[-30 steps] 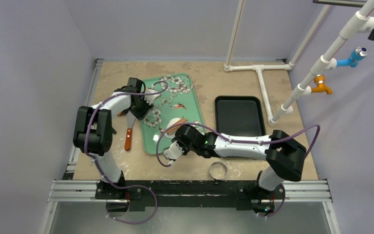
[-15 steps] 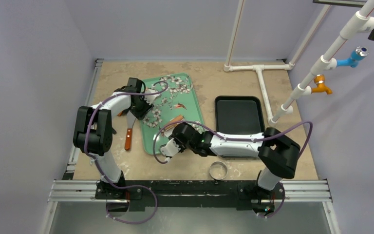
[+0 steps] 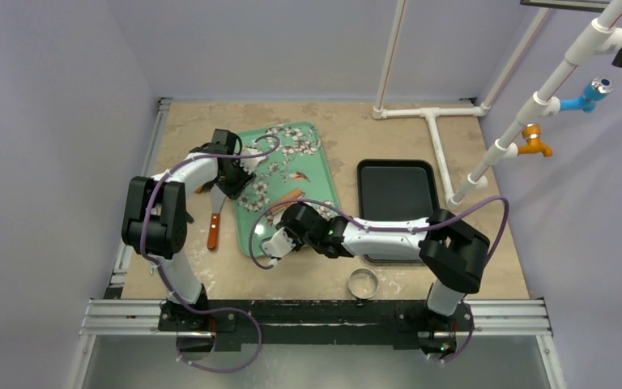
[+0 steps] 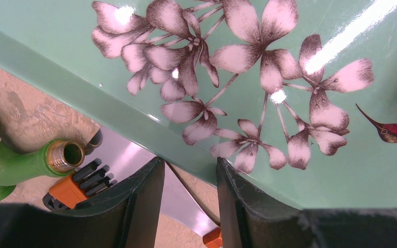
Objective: Roll out the dumpling wrappers from the dough
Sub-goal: Place the rolling pin on the work surface.
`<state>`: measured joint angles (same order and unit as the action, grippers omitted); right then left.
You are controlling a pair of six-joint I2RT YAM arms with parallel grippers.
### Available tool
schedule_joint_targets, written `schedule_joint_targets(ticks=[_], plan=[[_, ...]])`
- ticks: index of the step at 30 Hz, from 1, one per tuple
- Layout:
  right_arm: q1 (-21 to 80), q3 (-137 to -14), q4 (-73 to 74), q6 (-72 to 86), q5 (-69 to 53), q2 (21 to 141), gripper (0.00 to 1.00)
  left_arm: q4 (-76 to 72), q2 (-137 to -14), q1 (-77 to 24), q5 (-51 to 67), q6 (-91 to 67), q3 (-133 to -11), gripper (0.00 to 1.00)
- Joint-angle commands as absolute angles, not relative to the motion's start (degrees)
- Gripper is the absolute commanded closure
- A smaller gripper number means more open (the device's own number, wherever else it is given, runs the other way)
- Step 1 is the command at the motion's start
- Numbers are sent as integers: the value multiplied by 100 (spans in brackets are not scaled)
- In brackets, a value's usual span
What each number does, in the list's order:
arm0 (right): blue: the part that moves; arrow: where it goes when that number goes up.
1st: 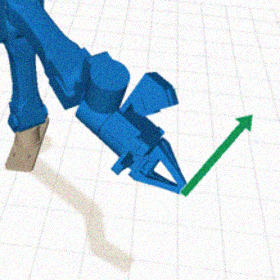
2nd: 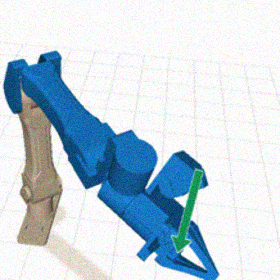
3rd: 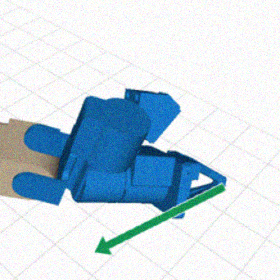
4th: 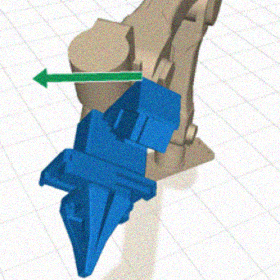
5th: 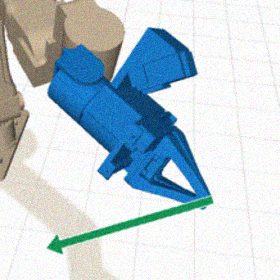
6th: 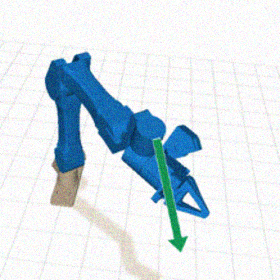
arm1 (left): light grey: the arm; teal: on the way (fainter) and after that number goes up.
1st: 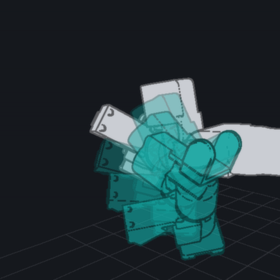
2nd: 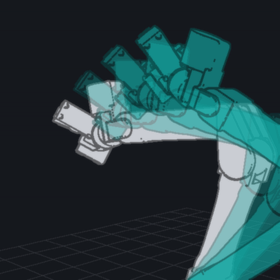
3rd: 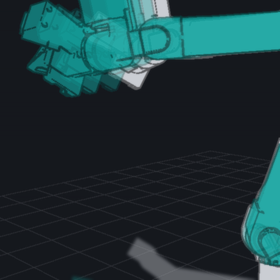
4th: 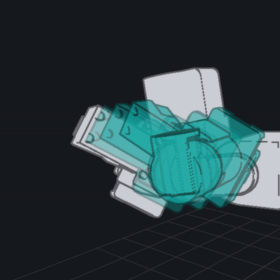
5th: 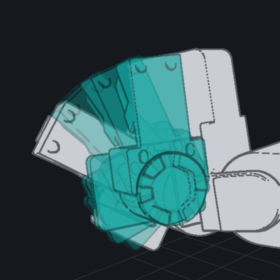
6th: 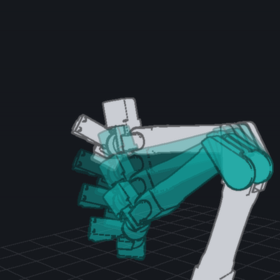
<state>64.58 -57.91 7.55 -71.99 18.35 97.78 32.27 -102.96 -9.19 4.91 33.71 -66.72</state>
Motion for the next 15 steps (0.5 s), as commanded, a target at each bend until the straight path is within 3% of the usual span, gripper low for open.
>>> schedule_joint_targets(ticks=[1, 10, 15], plan=[[6396, -5172, 2685, -6897, 989, 10105, 100, 3590, -10227, -932, 505, 3560, -6616, 60], [6737, -4360, 3130, -6220, 990, 9326, 100, 3619, -10161, -932, 531, 3560, -6640, 60], [6651, -4874, 2761, -6560, 987, 10142, 100, 3647, -10165, -932, 537, 3566, -6646, 60]])
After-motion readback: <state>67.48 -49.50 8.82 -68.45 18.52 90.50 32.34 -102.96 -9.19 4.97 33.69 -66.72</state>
